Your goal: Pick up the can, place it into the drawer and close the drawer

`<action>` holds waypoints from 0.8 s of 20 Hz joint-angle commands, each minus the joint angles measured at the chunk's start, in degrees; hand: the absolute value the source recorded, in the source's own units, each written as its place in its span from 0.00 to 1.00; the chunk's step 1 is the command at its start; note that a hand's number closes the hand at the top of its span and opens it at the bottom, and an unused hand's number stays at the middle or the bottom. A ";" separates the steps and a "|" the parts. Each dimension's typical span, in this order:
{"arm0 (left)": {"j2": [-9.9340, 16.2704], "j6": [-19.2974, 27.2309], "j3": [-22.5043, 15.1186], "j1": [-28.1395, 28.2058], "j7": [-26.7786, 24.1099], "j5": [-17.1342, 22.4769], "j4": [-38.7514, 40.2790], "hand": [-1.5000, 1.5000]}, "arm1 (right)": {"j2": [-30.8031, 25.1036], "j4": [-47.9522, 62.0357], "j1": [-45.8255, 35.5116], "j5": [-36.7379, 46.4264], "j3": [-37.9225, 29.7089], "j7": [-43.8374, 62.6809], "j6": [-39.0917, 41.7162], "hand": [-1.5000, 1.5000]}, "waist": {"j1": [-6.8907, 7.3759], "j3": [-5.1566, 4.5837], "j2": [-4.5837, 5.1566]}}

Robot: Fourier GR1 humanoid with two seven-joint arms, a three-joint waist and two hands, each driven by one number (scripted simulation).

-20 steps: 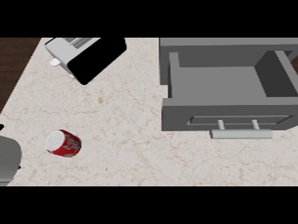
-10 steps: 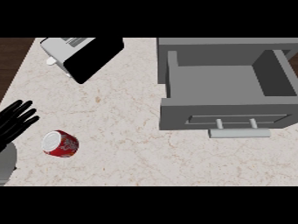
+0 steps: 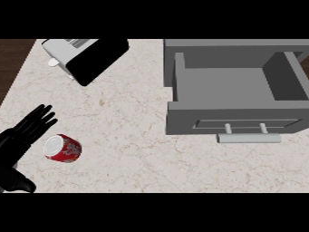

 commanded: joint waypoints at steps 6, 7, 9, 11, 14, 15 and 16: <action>-0.45 0.17 1.19 -5.05 -19.32 -15.78 19.87 0.00 | 0.43 -1.95 1.11 -3.21 -3.84 2.46 3.32 0.00 | -0.33 -0.05 0.08; 1.85 -2.43 2.47 -3.93 -16.67 -12.62 18.94 0.00 | -0.33 0.40 -1.49 -3.33 -4.99 2.57 2.99 0.00 | 0.10 0.00 0.01; 2.57 -3.17 1.99 -6.32 -24.07 -17.20 25.95 0.00 | 5.86 -3.26 2.75 1.86 -1.44 -0.08 5.03 0.00 | -0.30 -0.05 0.08; 3.51 -3.63 1.96 -9.41 -26.81 -19.00 31.87 0.00 | -1.16 0.80 -1.53 -5.71 -6.20 3.52 4.89 0.00 | -0.30 -0.06 0.13; 2.73 -3.00 -0.49 -8.89 -33.26 -23.45 36.52 0.00 | 1.17 1.09 0.51 -2.62 -6.75 -0.22 7.87 0.00 | -0.48 -0.07 0.15; 1.45 -1.96 -0.40 -12.16 -29.66 -21.97 36.69 0.00 | 1.38 -3.04 -1.39 -2.92 -5.60 5.93 3.15 0.00 | -0.22 -0.06 0.11; 1.92 -1.93 -0.84 -9.07 -31.93 -23.14 36.82 0.00 | 2.06 -2.98 -0.05 -5.88 -7.47 4.56 4.57 0.00 | -0.18 -0.04 0.05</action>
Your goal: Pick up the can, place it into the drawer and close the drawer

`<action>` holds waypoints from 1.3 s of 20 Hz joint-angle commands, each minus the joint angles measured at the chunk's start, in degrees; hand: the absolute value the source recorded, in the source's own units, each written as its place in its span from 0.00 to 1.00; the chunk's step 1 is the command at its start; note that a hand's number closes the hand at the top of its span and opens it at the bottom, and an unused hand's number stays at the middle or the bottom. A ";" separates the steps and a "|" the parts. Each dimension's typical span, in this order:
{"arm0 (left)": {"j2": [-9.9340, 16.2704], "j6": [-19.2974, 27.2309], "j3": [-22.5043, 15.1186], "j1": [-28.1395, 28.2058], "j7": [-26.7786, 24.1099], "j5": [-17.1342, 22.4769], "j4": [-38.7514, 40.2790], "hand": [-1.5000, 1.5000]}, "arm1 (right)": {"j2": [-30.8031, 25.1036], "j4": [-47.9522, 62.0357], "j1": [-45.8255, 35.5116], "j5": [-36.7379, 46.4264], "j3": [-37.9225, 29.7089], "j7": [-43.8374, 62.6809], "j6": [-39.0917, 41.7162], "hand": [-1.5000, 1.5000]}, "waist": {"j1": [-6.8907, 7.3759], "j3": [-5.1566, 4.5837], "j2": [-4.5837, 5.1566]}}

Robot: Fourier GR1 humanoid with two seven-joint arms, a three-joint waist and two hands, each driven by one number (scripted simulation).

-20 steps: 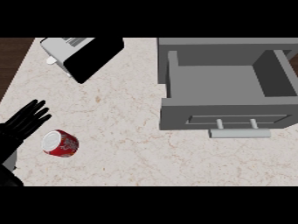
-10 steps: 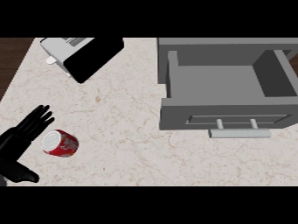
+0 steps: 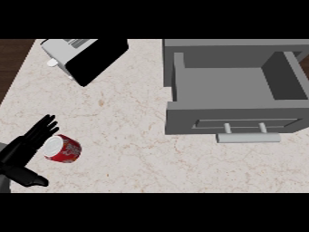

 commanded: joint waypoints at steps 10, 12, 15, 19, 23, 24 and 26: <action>-0.38 -1.92 -1.85 -6.22 -11.44 -4.95 17.54 0.00 | -0.64 -0.90 -1.41 -4.50 -4.11 3.75 1.53 0.00 | -0.17 -0.08 0.06; -0.24 -2.69 -2.49 -6.22 -13.16 -5.54 18.77 0.00 | -1.44 -2.26 -1.27 -5.06 -4.21 5.89 0.92 0.00 | -0.18 -0.10 0.09; -2.39 -0.71 -1.79 -8.43 -12.34 -4.66 21.18 0.00 | 0.78 -2.87 -1.55 -2.22 -2.51 5.90 0.92 0.00 | -0.22 -0.11 0.15; -2.91 -2.62 -0.42 -11.34 -8.70 -2.16 23.23 0.00 | 3.15 -5.52 1.94 -3.44 -3.30 4.95 3.40 0.00 | -0.64 -0.11 0.10; -3.21 -6.95 -0.41 -13.38 -4.60 -0.29 22.57 1.00 | 3.44 -2.64 -2.26 -0.89 -1.62 4.38 2.60 0.00 | 0.15 -0.03 0.06; -3.83 -7.96 -1.81 -11.24 -7.06 -1.59 22.50 1.00 | 3.04 -2.32 0.60 -3.95 -3.87 4.02 4.38 0.00 | -0.28 -0.06 0.02; -3.35 -9.91 -2.21 -12.37 -7.21 -1.50 21.63 1.00 | 3.81 -6.97 -0.52 -3.34 -1.69 7.56 1.38 0.00 | -0.11 -0.11 0.07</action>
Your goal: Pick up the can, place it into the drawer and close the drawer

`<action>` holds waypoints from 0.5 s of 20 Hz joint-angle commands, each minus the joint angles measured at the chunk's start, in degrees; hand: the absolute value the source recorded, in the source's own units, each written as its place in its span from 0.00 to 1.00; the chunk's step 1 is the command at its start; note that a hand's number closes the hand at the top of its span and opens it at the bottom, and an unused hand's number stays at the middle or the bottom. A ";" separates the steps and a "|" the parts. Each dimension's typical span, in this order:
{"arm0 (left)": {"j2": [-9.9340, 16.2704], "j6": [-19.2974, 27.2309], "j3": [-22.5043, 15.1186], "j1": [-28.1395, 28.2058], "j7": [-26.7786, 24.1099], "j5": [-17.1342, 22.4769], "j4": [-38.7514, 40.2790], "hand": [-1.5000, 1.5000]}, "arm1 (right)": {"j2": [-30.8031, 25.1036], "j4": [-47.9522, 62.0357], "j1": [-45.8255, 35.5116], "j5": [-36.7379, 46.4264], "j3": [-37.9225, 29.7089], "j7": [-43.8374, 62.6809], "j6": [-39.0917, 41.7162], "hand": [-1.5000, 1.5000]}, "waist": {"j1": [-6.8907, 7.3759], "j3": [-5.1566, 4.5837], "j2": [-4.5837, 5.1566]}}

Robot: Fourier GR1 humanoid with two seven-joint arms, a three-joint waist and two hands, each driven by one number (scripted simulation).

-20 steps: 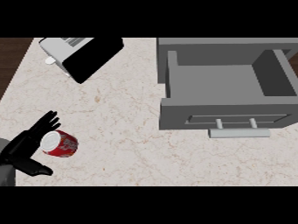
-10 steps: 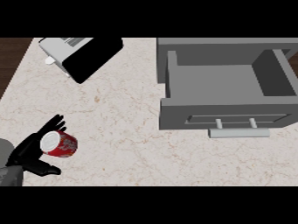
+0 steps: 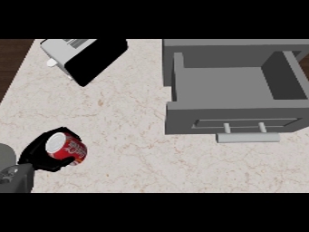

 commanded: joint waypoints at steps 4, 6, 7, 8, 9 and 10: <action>-2.07 -10.11 -0.89 -0.91 -4.07 2.03 -3.71 1.00 | 1.85 -3.13 3.50 -3.36 -0.69 1.33 1.29 0.00 | -0.50 -0.02 -0.27; -3.36 -10.66 -1.61 -2.36 -0.36 2.80 -5.16 1.00 | -0.58 0.47 -1.20 -0.85 -0.78 1.72 -0.66 0.00 | 0.53 0.06 -0.19; -3.68 -10.62 -0.80 -1.36 -2.18 3.84 -5.65 1.00 | 2.50 -0.91 3.39 -1.38 -0.37 -0.75 1.49 0.00 | -0.08 0.06 -0.30; -4.71 -10.10 -1.36 -0.91 -0.35 4.50 -8.96 1.00 | 0.86 -0.97 1.91 -1.89 -2.33 0.71 0.26 0.00 | 0.74 0.12 -0.49; -3.86 -10.94 -0.21 -4.06 0.26 5.59 -7.04 1.00 | -0.31 -0.11 -1.01 -1.12 -0.59 2.32 -1.05 0.00 | 0.54 0.04 -0.11; -7.50 -4.04 0.50 -0.74 1.91 7.12 -11.30 1.00 | 2.51 0.87 1.25 0.51 -0.88 -1.24 0.41 0.00 | 1.12 0.18 -0.52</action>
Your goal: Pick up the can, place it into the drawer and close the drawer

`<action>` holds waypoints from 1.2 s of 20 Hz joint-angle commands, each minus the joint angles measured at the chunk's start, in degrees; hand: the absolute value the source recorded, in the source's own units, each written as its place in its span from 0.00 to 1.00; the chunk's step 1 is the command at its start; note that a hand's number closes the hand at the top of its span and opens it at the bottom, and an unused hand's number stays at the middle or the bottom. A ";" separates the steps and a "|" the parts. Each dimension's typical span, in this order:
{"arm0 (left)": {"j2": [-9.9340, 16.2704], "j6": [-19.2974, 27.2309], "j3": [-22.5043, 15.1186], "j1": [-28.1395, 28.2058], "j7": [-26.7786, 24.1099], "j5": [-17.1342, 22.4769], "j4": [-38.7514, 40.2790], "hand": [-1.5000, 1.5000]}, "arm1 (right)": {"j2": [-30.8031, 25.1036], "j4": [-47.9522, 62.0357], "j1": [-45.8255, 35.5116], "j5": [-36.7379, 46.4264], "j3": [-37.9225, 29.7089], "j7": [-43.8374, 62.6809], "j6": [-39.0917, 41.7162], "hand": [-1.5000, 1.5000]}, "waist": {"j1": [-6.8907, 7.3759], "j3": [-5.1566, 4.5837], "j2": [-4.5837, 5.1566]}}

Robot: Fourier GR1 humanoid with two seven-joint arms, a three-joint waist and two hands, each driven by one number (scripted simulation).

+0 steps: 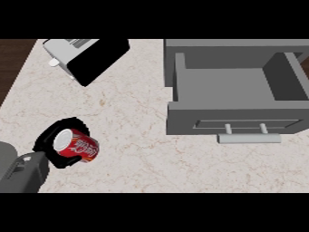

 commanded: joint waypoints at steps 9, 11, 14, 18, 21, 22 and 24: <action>-16.19 32.52 6.93 -1.54 2.00 8.07 -16.08 1.00 | -0.04 -2.41 1.08 -3.36 -2.32 1.63 -0.88 0.00 | 0.93 0.13 -0.46; -16.31 37.06 4.56 -3.89 3.43 9.74 -19.36 1.00 | 1.25 -1.85 0.68 -1.00 -1.32 0.19 0.03 0.00 | 0.63 0.11 -0.36; -16.41 40.37 1.28 -0.62 9.04 9.38 -30.81 1.00 | 0.25 -2.36 0.99 -2.50 -2.32 2.18 -2.13 0.00 | 0.94 0.09 -0.39; -16.48 47.33 -5.09 -0.97 18.13 10.85 -41.50 1.00 | -1.11 -4.33 -0.52 -3.77 -1.67 4.32 -3.15 0.00 | 0.64 0.06 -0.31; -16.38 50.88 -4.70 -4.18 24.68 8.99 -46.15 1.00 | 0.41 -4.12 -0.90 -0.43 0.05 4.26 -3.37 0.00 | 0.45 0.05 -0.08; -16.50 53.11 -7.10 -1.81 25.78 9.64 -50.15 1.00 | 1.57 -3.67 2.13 0.63 2.81 -0.99 -3.86 0.00 | 0.24 0.07 -0.18; -16.51 56.96 -8.95 -4.94 28.75 10.36 -51.10 1.00 | -0.67 -3.14 -0.84 -1.29 -0.62 3.63 -2.90 0.00 | 0.09 0.04 -0.04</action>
